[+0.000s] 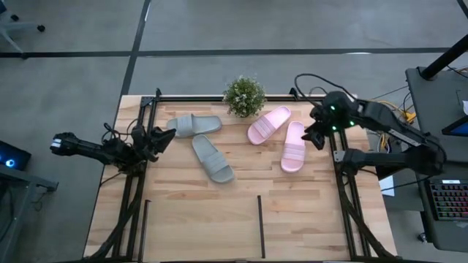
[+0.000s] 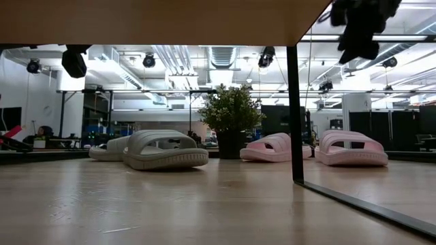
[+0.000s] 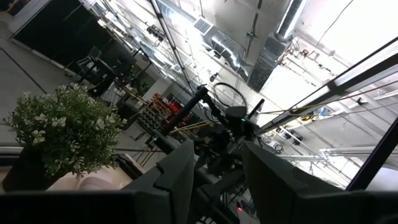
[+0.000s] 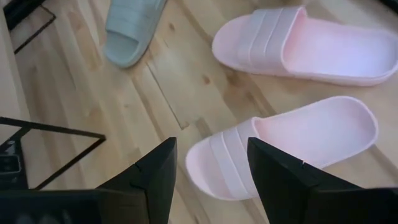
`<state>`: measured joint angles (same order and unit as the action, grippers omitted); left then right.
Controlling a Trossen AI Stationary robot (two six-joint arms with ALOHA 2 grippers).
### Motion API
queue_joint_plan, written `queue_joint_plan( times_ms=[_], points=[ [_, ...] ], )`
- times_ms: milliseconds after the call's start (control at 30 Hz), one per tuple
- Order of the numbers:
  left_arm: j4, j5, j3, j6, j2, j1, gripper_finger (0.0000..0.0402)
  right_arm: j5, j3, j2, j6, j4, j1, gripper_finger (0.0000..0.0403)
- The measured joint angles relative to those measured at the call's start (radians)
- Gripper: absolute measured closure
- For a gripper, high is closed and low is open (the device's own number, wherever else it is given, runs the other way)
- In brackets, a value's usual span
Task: Pick and place slides into the shelf
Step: Put the bottom pink slipper on the shelf
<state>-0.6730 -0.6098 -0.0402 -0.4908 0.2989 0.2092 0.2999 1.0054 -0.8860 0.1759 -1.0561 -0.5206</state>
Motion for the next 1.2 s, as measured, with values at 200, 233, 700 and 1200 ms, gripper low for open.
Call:
queue_joint_plan(
  times_ms=[200, 233, 700, 1200],
  points=[
    [0.000, 0.000, 0.000, 0.000, 0.013, 0.000, 0.0278, 0.155, 0.000, -0.152, -0.133, 0.003, -0.149, 0.0216],
    [0.000, 0.000, 0.000, 0.000, 0.014, 0.000, 0.0278, 0.173, 0.000, -0.176, -0.153, 0.004, -0.170, 0.0216],
    [0.001, 0.000, 0.000, 0.000, 0.021, 0.000, 0.0278, 0.320, 0.016, -0.469, -0.345, 0.012, -0.326, 0.0216],
    [0.001, -0.011, 0.000, 0.000, 0.022, 0.000, 0.0278, 0.301, 0.045, -0.641, -0.551, -0.067, -0.329, 0.0216]
  ],
)
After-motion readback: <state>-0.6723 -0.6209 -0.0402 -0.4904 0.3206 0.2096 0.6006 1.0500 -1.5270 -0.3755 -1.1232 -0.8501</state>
